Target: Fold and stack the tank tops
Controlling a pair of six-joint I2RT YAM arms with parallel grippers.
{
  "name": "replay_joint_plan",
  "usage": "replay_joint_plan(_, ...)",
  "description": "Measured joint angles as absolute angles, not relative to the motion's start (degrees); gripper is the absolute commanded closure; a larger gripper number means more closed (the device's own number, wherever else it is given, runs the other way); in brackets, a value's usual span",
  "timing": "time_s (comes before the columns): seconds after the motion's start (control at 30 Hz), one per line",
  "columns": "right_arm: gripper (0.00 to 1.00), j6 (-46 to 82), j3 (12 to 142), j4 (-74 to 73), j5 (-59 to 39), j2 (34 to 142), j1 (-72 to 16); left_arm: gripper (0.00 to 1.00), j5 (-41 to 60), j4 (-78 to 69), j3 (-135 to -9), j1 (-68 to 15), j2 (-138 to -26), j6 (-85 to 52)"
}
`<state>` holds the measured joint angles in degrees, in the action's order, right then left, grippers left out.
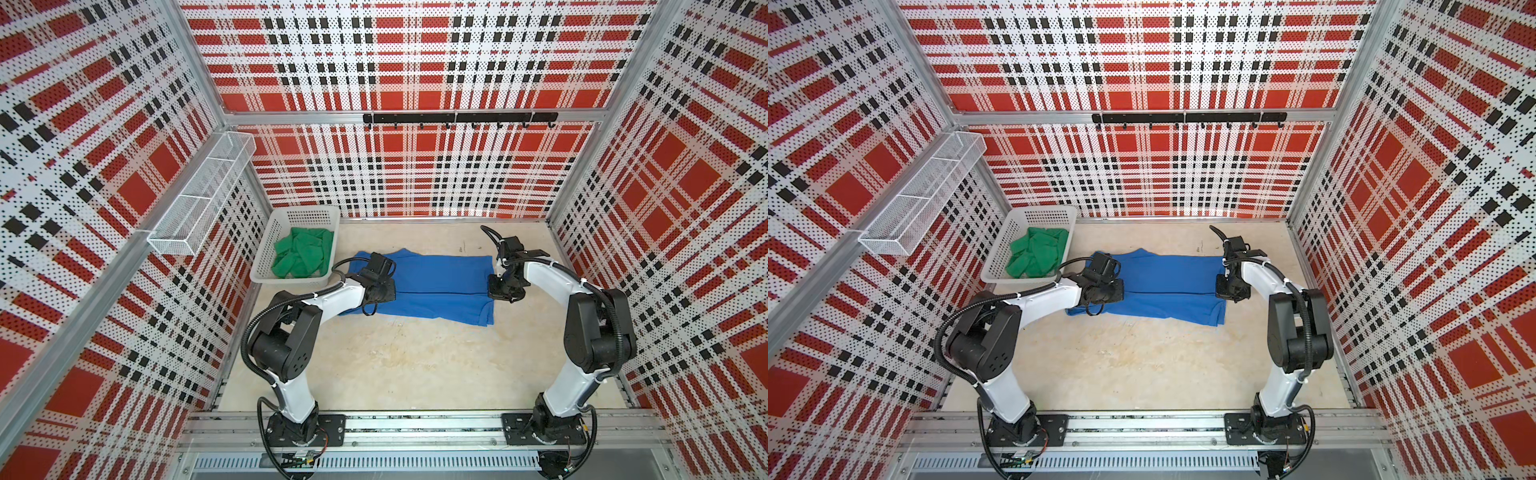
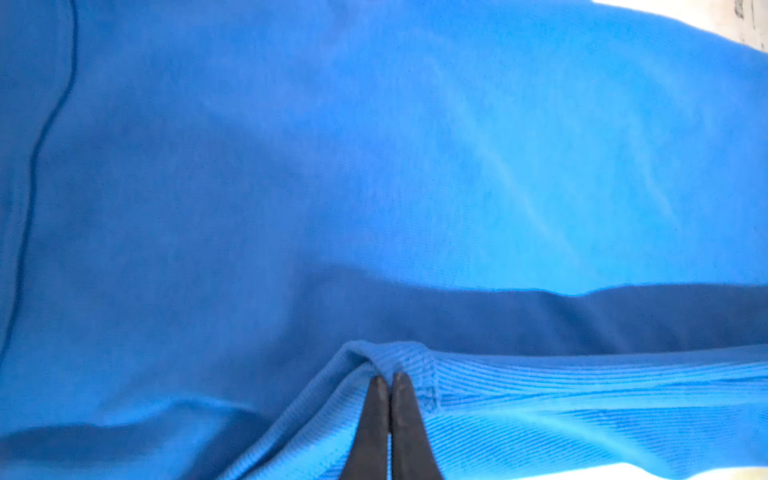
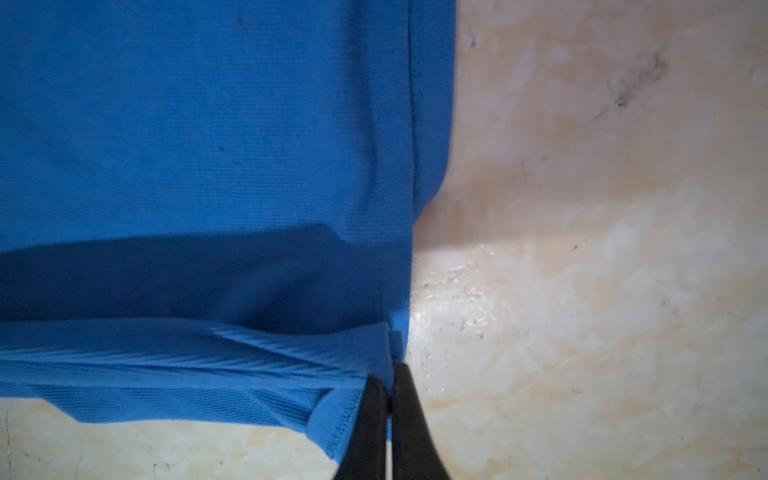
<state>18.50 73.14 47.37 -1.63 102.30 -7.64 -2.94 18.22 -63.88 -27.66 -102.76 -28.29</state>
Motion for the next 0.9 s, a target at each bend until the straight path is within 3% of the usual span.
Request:
replay_joint_plan(0.07, 0.88, 18.0, 74.5, 47.1, -1.5, 103.8, -7.3, 0.57, -3.0, 18.1, -64.9, -27.1, -103.7, -27.8)
replay_joint_plan(0.13, 0.75, 17.3, 75.7, 46.9, -1.3, 105.0, -7.0, 0.47, -3.1, 18.2, -65.9, -26.3, -104.4, -27.2)
replay_joint_plan(0.23, 0.67, 16.9, 76.7, 46.9, -1.0, 105.3, -6.7, 0.42, -3.6, 19.0, -67.6, -25.3, -104.4, -26.3)
replay_joint_plan(0.4, 0.68, 17.7, 74.8, 46.8, -0.4, 101.1, -8.0, 0.42, -4.2, 19.6, -69.6, -25.3, -101.7, -26.0)
replay_joint_plan(0.6, 0.74, 22.6, 66.1, 45.4, -2.5, 91.8, -15.2, 0.45, -1.7, 14.4, -67.4, -31.7, -99.6, -30.3)
replay_joint_plan(0.9, 0.82, 28.4, 60.8, 40.1, -5.3, 93.5, -17.8, 0.46, 1.2, 9.0, -64.6, -33.6, -105.7, -34.1)
